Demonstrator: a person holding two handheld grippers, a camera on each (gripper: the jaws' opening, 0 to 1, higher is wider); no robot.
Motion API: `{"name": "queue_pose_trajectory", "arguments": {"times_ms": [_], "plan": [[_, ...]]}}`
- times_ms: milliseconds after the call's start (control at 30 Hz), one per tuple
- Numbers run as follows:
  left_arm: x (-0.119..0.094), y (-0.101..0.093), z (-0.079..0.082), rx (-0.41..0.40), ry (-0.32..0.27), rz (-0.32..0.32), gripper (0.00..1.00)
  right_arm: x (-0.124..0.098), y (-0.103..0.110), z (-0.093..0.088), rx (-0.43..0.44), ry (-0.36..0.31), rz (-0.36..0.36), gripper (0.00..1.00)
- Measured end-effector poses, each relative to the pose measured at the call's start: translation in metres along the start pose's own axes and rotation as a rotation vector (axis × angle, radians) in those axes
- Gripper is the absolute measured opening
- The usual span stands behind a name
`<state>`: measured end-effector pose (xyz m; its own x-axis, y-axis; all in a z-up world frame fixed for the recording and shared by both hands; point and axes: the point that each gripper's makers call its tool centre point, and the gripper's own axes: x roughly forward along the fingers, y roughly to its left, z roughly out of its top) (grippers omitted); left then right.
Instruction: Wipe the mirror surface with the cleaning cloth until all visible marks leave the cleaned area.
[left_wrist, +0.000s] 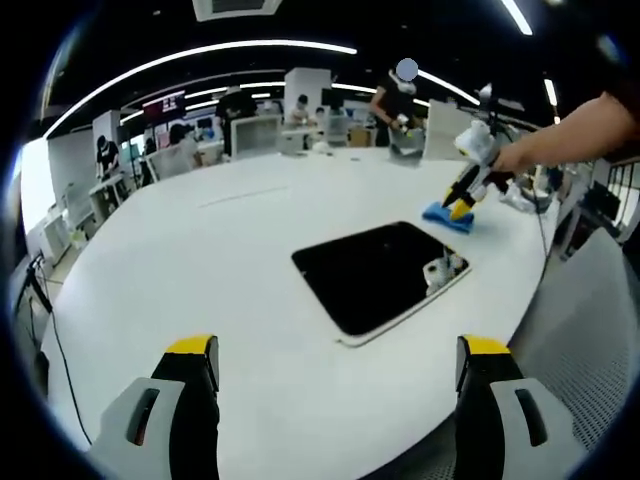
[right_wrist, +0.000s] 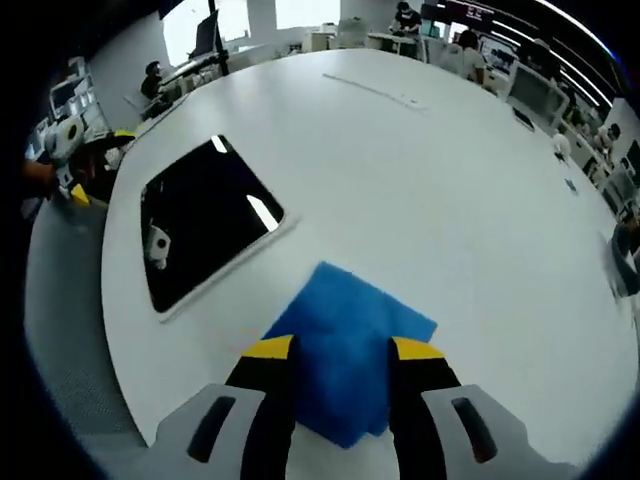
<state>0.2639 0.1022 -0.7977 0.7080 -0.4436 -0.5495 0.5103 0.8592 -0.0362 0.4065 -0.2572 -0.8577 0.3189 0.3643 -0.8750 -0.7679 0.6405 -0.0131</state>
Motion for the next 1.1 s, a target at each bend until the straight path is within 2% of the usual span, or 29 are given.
{"name": "queue_pose_trajectory", "arguments": {"times_ms": [100, 200, 333, 500, 633, 700, 767, 800, 867, 900, 1000, 1100], "plan": [[0.0007, 0.0003, -0.0011, -0.004, 0.003, -0.002, 0.99, 0.0016, -0.0014, -0.0044, -0.014, 0.005, -0.007, 0.26], [0.0012, 0.0000, -0.0015, -0.003, 0.006, -0.004, 0.99, 0.0012, -0.0045, -0.0026, 0.012, -0.004, -0.013, 0.24], [0.0010, -0.0002, -0.0019, -0.004, 0.007, -0.005, 0.99, 0.0041, -0.0044, -0.0020, 0.008, 0.002, -0.017, 0.23], [0.0010, 0.0005, -0.0025, -0.005, 0.009, -0.001, 0.99, 0.0041, -0.0045, -0.0012, 0.065, 0.004, -0.015, 0.22], [0.0009, 0.0014, -0.0029, -0.007, 0.010, 0.003, 0.99, 0.0010, -0.0028, -0.0006, 0.068, 0.011, 0.006, 0.24], [0.0009, 0.0017, -0.0034, -0.006, 0.012, 0.004, 0.99, -0.0004, -0.0006, 0.0011, 0.028, 0.004, 0.014, 0.23], [0.0006, 0.0022, -0.0029, -0.006, 0.010, 0.007, 0.99, 0.0022, -0.0031, -0.0077, -0.034, 0.047, -0.008, 0.21], [0.0005, 0.0024, -0.0029, -0.007, 0.010, 0.007, 0.99, 0.0036, 0.0003, -0.0037, -0.018, 0.022, 0.001, 0.20], [0.0004, 0.0027, -0.0033, -0.008, 0.011, 0.009, 0.99, 0.0038, -0.0022, -0.0034, 0.038, 0.030, -0.009, 0.19], [0.0003, 0.0028, -0.0034, -0.008, 0.011, 0.010, 0.99, 0.0039, -0.0016, -0.0028, 0.026, 0.033, -0.009, 0.18], [0.0000, 0.0029, -0.0033, -0.009, 0.011, 0.011, 0.99, 0.0048, -0.0040, -0.0039, 0.096, 0.042, -0.022, 0.02], [0.0002, 0.0034, -0.0039, -0.008, 0.011, 0.012, 0.99, 0.0056, -0.0056, -0.0043, 0.121, 0.033, -0.025, 0.02]]}}
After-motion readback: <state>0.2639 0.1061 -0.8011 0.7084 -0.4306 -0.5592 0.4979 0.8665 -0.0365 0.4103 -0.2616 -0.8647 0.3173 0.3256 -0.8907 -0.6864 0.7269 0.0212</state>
